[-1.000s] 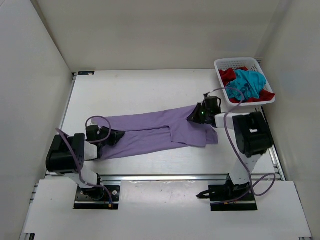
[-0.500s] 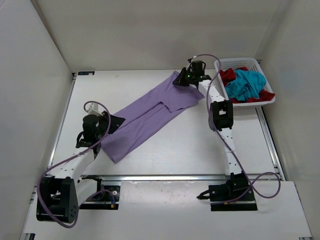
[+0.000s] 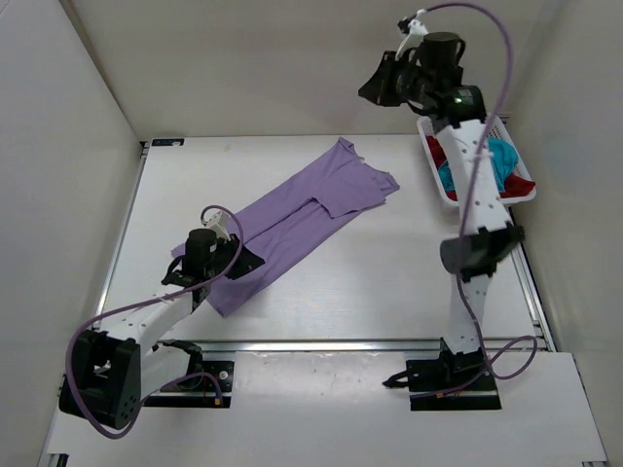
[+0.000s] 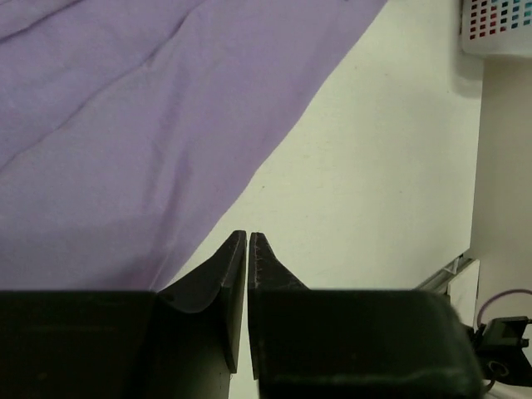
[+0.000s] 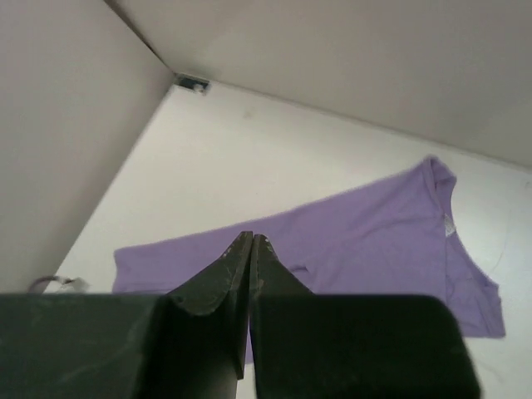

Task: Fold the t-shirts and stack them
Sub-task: Rotate the tshirt 90 degrees

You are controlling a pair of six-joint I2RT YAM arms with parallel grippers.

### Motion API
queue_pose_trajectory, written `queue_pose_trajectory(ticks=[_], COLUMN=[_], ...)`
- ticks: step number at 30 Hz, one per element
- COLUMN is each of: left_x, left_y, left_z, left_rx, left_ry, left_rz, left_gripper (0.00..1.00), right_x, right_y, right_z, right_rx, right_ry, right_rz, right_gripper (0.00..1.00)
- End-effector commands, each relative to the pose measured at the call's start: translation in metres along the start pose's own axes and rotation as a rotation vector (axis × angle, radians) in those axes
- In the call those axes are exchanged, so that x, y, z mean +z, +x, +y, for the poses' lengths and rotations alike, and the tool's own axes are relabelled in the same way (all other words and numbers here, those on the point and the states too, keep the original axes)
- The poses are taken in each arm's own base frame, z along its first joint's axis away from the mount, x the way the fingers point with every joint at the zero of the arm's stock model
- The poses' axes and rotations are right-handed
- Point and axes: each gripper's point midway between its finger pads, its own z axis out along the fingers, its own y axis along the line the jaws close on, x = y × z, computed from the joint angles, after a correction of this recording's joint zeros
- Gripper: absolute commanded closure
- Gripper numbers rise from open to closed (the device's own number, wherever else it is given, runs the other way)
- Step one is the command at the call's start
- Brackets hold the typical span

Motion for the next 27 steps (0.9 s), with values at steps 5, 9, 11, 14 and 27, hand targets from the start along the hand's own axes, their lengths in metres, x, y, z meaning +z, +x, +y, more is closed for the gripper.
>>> queue_pose_trajectory(ticks=[5,9,11,14,27], left_x=[0.000,-0.014,-0.018,-0.019,-0.021], left_y=[0.003,-0.020,-0.024,-0.019,-0.022], left_z=[-0.033,-0.021,-0.024,-0.025,-0.015], left_rx=[0.045,-0.012,0.009,0.012,0.019], left_ry=[0.129,0.121,0.121,0.124,0.110], left_rz=[0.033,-0.037,-0.042,-0.043,-0.046], left_gripper=[0.85,0.82,0.81,0.79,0.75], right_x=[-0.063,-0.078,-0.064,-0.035,0.049], right_y=[0.104,0.195,0.249,0.296,0.418], right_z=[0.056,0.065,0.063,0.089,0.083], right_rx=[-0.060,0.088,0.116,0.113,0.273], right_ry=[0.007,-0.073,-0.040,-0.095,0.058], right_rz=[-0.075,-0.202,-0.098,0.046,0.265], right_gripper=[0.99,0.86,0.82,0.69,0.60])
